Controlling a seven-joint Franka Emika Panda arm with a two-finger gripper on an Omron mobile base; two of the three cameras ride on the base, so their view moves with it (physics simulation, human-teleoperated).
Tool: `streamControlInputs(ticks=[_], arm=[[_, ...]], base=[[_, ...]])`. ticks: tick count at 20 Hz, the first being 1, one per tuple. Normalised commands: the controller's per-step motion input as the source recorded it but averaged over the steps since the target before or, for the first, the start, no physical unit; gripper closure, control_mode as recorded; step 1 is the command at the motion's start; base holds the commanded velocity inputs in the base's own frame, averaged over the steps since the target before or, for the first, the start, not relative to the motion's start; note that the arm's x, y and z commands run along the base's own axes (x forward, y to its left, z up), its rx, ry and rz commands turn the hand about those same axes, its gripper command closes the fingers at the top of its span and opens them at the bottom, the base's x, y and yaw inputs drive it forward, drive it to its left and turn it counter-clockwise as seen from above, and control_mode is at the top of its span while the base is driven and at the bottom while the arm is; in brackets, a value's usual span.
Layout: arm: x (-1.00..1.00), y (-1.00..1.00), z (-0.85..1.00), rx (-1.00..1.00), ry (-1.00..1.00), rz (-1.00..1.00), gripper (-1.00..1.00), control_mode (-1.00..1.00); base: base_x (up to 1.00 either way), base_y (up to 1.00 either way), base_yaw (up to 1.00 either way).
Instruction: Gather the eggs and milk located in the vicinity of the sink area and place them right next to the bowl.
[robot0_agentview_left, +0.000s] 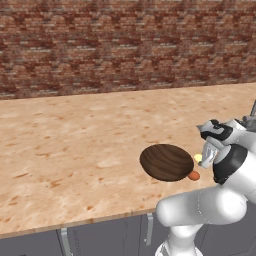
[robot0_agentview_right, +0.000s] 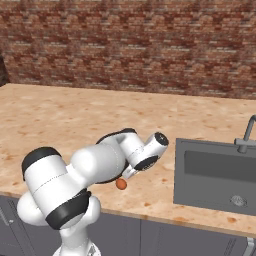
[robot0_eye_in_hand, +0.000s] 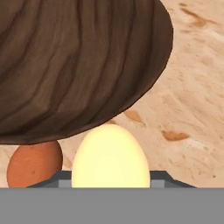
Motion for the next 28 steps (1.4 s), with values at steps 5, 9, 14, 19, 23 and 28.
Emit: streamControlInputs(ticks=[5, 9, 14, 19, 23, 28], arm=[[0.00, 0.06, -0.23, -0.02, 0.00, 0.00, 1.00, -1.00], [0.00, 0.00, -0.14, -0.02, 0.00, 0.00, 1.00, -1.00], [0.00, 0.00, 0.00, 0.00, 0.00, 0.00, 1.00, -1.00], [0.00, 0.00, 0.00, 0.00, 0.00, 0.00, 1.00, -1.00], [0.00, 0.00, 0.00, 0.00, 0.00, 0.00, -1.00, -1.00], [0.00, 0.00, 0.00, 0.00, 0.00, 0.00, -1.00, -1.00]], base=[[0.00, 0.00, 0.00], [0.00, 0.00, 0.00], [0.00, 0.00, 0.00], [0.00, 0.00, 0.00], [0.00, 0.00, 0.00], [0.00, 0.00, 0.00]])
